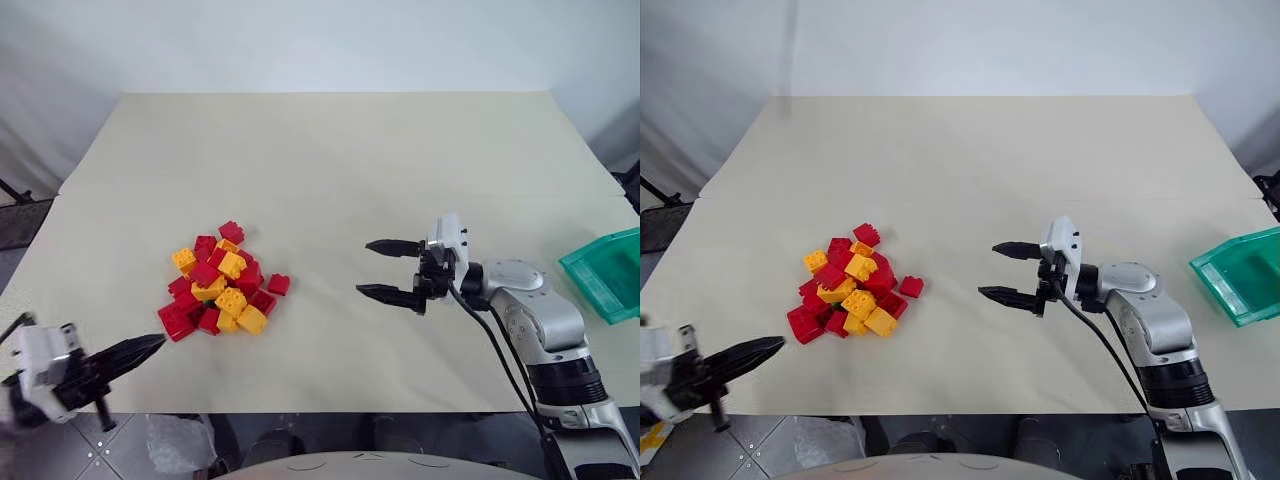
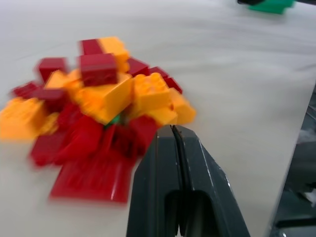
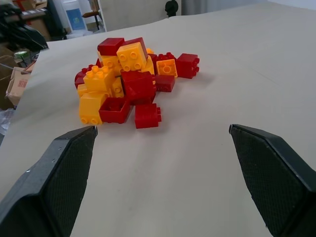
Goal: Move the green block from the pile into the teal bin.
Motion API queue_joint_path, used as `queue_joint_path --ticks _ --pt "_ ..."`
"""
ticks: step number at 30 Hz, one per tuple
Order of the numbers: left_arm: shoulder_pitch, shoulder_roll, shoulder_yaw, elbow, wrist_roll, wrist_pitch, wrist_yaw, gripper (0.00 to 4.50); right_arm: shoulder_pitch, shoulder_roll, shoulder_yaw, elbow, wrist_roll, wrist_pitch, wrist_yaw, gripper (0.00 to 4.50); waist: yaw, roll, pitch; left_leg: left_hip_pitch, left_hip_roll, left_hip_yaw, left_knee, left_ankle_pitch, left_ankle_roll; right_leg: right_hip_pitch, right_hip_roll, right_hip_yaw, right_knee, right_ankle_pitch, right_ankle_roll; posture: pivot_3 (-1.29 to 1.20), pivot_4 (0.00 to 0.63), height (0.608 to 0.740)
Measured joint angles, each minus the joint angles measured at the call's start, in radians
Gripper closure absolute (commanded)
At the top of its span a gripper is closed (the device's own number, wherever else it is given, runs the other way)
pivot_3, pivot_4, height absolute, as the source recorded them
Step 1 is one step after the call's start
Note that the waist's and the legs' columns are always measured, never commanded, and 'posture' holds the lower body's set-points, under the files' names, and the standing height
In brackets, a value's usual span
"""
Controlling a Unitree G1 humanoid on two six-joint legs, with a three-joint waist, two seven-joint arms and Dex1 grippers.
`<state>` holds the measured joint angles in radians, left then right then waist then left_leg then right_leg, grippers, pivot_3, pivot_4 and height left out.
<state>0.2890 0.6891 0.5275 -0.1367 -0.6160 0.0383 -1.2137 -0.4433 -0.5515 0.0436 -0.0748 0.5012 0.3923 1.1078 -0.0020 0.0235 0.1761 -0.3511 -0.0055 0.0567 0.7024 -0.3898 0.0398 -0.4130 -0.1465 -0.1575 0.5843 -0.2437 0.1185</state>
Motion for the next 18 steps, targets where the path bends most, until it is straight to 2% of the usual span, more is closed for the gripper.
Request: queue_joint_path --ticks 5,11,18 --pt "-0.195 0.026 -0.135 0.143 0.102 -0.053 -0.02 4.49 0.008 0.011 0.0 -0.004 -0.004 0.0 -0.014 0.0 0.0 0.0 0.0 0.0 0.0 0.002 0.0 0.0 0.0 0.0 0.001 0.0 0.0 0.0 0.0 0.0 0.15 0.74" --pt "-0.559 0.014 -0.279 0.446 0.213 -0.153 -0.034 4.49 0.034 0.018 -0.001 -0.017 -0.011 -0.001 -0.042 0.0 0.001 -0.001 0.0 0.0 0.0 0.005 0.001 0.001 0.0 0.0 0.001 -0.001 0.001 0.0 0.001 0.0 0.15 0.74" --pt "-0.716 0.012 -0.353 0.663 0.335 -0.261 0.014 4.49 0.062 0.018 -0.007 -0.036 -0.011 -0.001 -0.072 0.0 -0.009 -0.001 0.0 0.002 0.0 0.009 -0.001 0.001 -0.001 0.0 0.003 -0.001 0.001 0.0 0.001 0.0 0.15 0.74"
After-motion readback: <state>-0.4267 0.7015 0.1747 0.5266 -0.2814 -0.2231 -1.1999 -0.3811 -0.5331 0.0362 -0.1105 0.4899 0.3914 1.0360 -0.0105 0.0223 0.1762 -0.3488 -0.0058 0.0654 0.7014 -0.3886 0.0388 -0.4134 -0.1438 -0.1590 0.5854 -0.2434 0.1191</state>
